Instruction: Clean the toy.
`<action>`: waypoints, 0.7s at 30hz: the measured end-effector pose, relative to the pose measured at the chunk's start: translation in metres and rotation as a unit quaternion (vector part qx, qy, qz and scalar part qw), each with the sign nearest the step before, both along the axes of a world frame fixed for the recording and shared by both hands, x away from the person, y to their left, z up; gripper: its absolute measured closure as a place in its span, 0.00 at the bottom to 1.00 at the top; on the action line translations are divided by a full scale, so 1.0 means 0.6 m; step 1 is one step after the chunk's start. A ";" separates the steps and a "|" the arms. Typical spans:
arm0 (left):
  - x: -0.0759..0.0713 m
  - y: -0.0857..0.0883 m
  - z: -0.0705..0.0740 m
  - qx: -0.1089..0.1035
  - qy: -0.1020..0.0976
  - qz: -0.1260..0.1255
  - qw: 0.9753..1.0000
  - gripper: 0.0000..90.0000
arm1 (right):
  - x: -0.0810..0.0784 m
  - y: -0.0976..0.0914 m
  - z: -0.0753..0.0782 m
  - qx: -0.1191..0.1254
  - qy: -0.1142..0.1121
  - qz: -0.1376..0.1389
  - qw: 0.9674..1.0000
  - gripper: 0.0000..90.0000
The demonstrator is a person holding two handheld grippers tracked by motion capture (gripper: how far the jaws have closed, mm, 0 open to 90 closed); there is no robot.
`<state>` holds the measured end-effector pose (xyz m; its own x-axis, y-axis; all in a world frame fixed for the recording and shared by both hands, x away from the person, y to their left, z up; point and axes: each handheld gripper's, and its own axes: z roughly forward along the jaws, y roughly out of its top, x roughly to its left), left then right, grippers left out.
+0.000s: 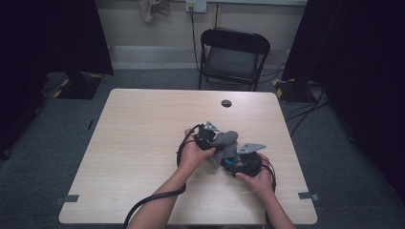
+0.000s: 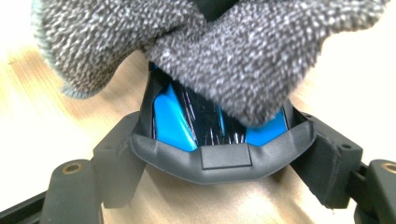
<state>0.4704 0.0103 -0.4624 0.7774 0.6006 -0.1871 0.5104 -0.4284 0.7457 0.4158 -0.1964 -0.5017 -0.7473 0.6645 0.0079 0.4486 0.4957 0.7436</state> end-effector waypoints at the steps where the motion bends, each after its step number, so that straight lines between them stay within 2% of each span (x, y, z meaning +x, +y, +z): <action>1: 0.001 0.002 -0.001 0.000 0.001 0.003 1.000 0.78 | 0.000 0.000 0.000 0.000 0.000 0.000 1.000 0.27; 8: 0.015 0.016 -0.006 -0.003 0.008 0.022 1.000 0.78 | 0.000 0.000 0.000 0.000 0.000 0.000 1.000 0.27; 21: 0.031 0.034 -0.016 0.006 0.001 0.039 0.999 0.78 | 0.000 0.000 0.000 0.000 0.000 0.000 1.000 0.27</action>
<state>0.4891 0.0309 -0.4719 0.7279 0.6613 -0.1812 0.5446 -0.3970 0.7388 0.4157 -0.1963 -0.5017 -0.7469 0.6648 0.0090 0.4493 0.4948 0.7438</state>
